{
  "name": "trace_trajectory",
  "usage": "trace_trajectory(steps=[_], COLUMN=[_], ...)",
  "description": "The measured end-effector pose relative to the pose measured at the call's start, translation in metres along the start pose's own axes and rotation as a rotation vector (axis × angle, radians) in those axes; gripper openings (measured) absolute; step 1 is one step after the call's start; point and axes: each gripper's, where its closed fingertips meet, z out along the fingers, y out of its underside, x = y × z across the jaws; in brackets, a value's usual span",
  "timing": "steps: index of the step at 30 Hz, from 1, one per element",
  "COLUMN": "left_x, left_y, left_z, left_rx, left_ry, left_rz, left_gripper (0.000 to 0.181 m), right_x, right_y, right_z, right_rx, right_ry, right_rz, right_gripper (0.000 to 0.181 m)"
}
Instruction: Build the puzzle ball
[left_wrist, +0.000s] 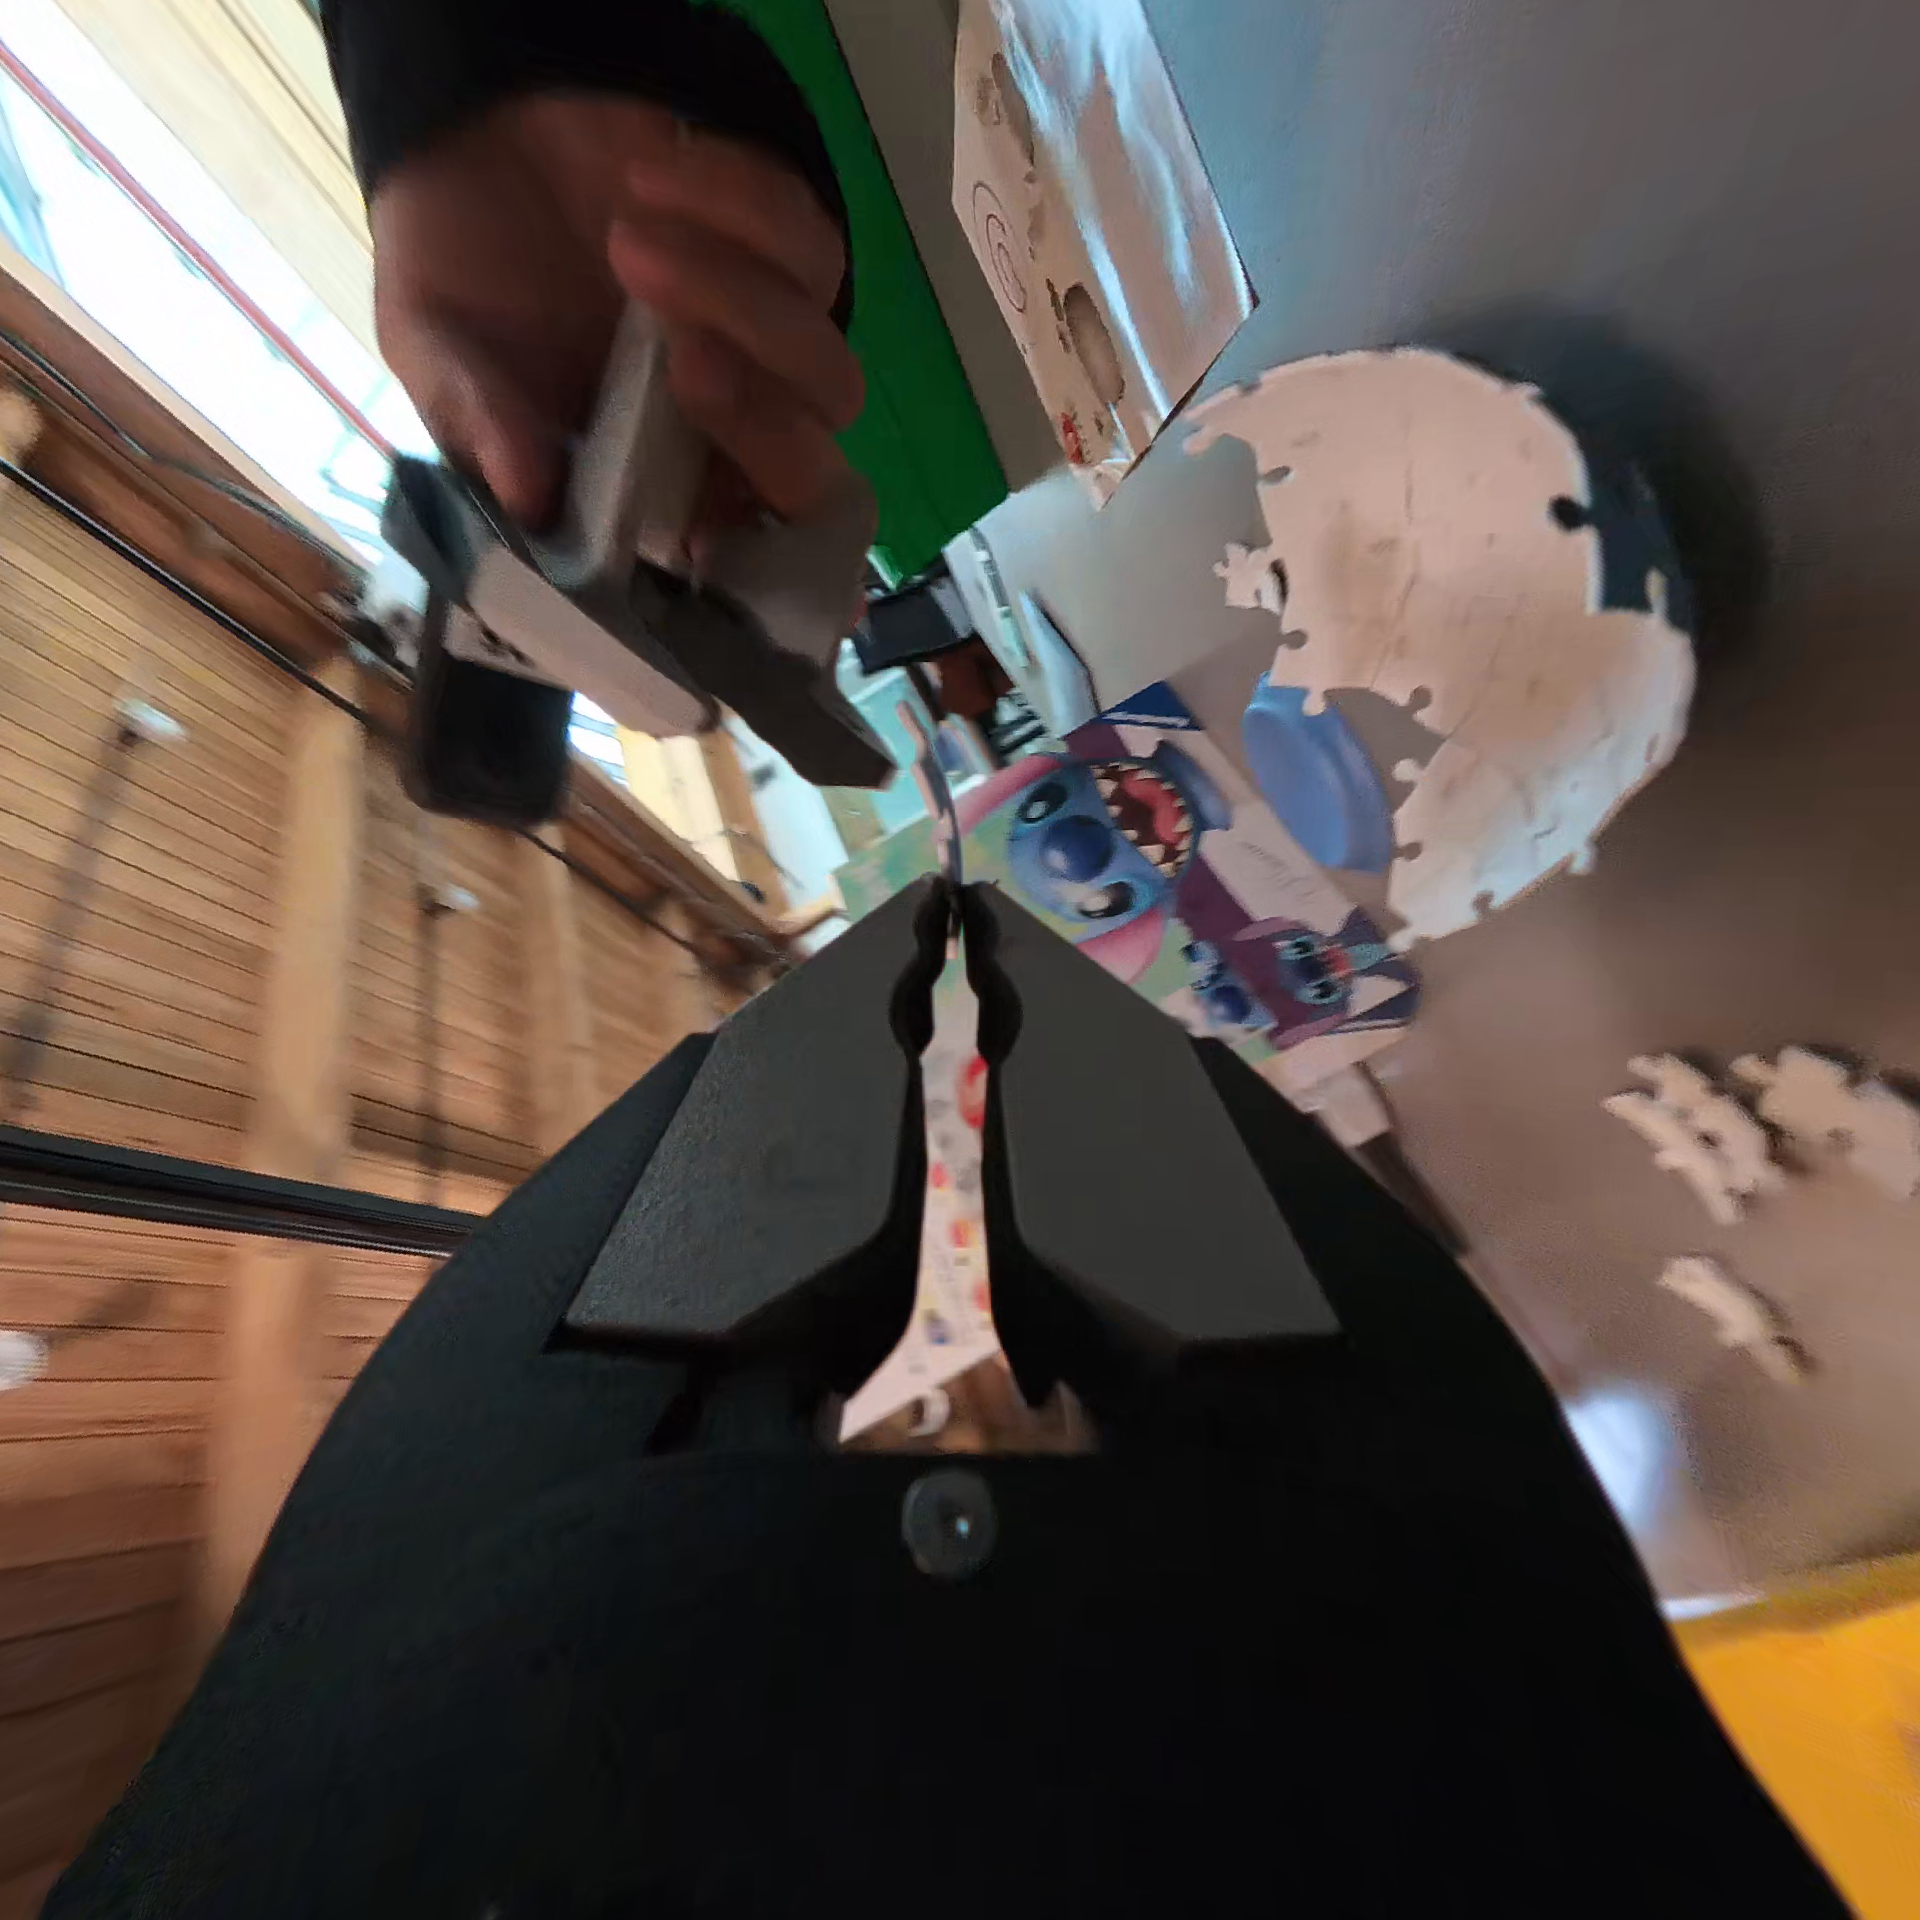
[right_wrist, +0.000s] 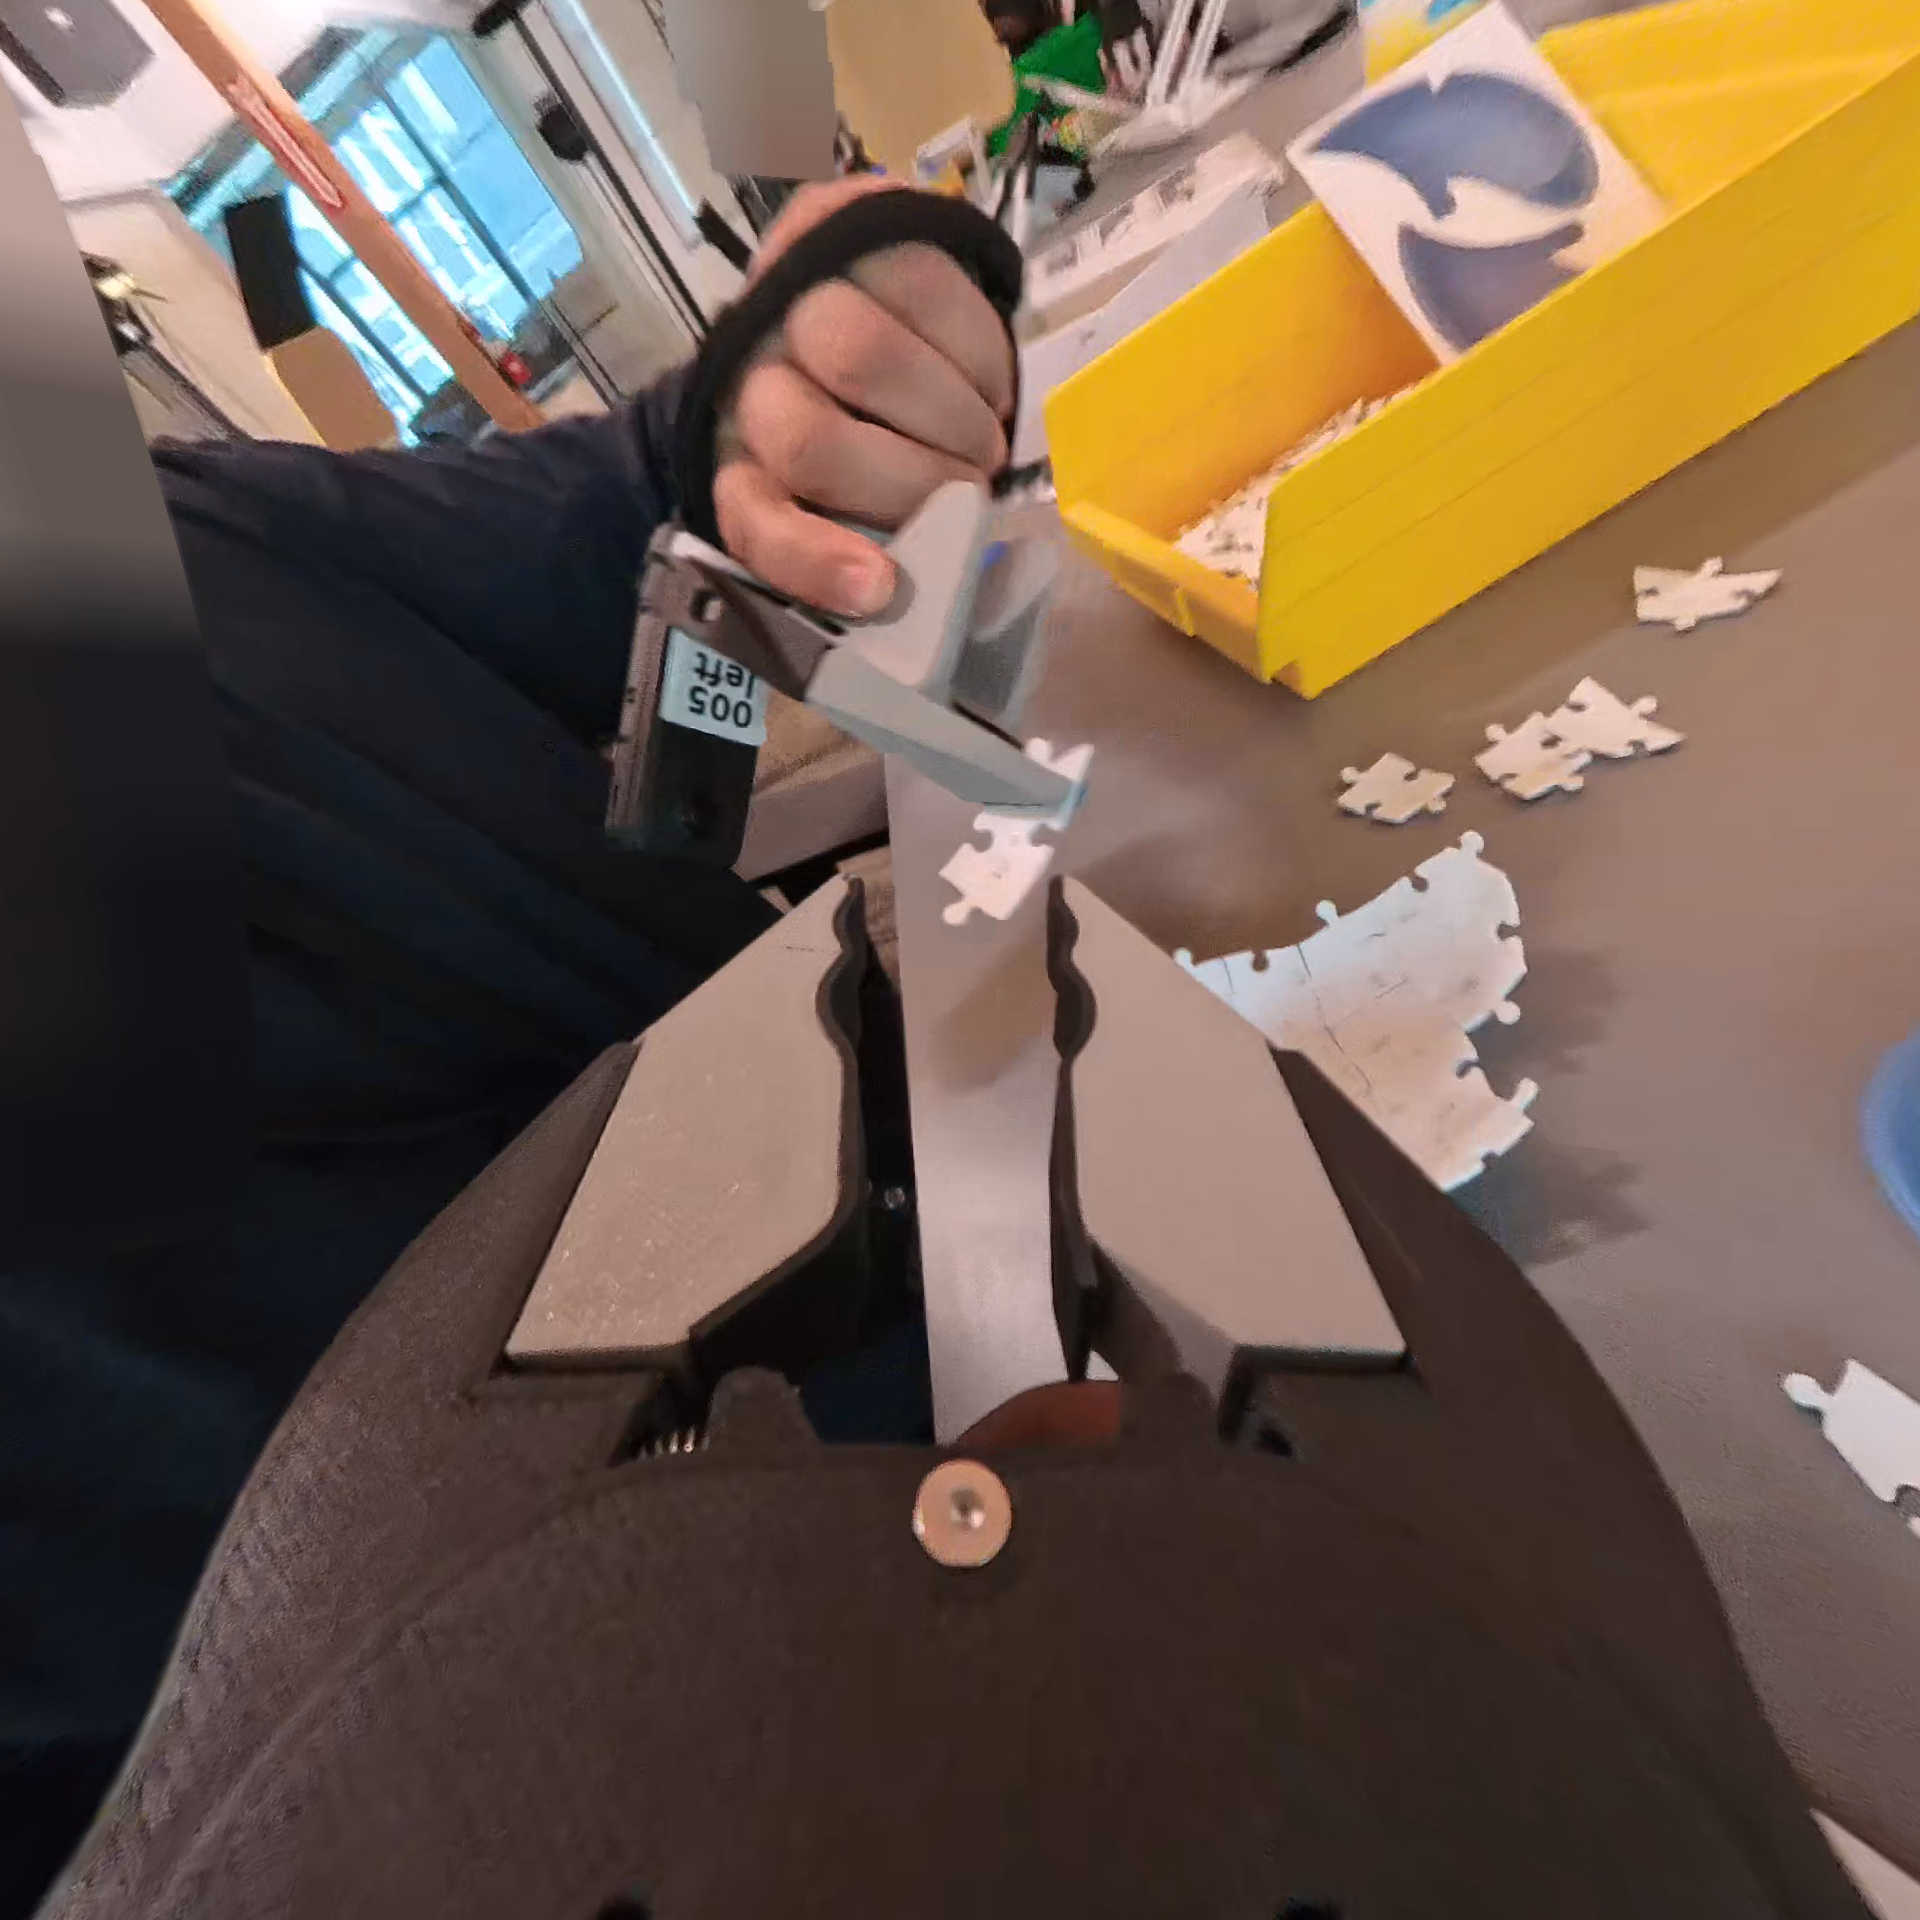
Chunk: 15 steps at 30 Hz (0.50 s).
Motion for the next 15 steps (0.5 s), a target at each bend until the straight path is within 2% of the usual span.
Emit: trace_trajectory(steps=[2,5,12,15], left_x=[-0.003,-0.004,-0.001,0.006], left_y=[-0.001,0.004,0.003,0.008], left_z=[-0.003,-0.006,-0.007,-0.007], left_rx=[-0.003,-0.015,-0.004,0.003], left_ry=[-0.041,-0.038,-0.033,-0.031], left_rz=[0.1,0.155,0.195,0.19], left_gripper=[0.0,0.0,0.0,0.0], right_x=[0.008,0.007,0.014,0.021], right_y=[0.004,0.007,0.002,0.001], right_z=[0.005,0.019,0.04,0.044], right_rx=[-0.05,-0.102,-0.145,-0.158], right_ry=[0.023,-0.014,-0.08,-0.082], right_rz=[0.026,0.064,0.103,0.111], right_gripper=[0.034,0.035,0.009,0.006])
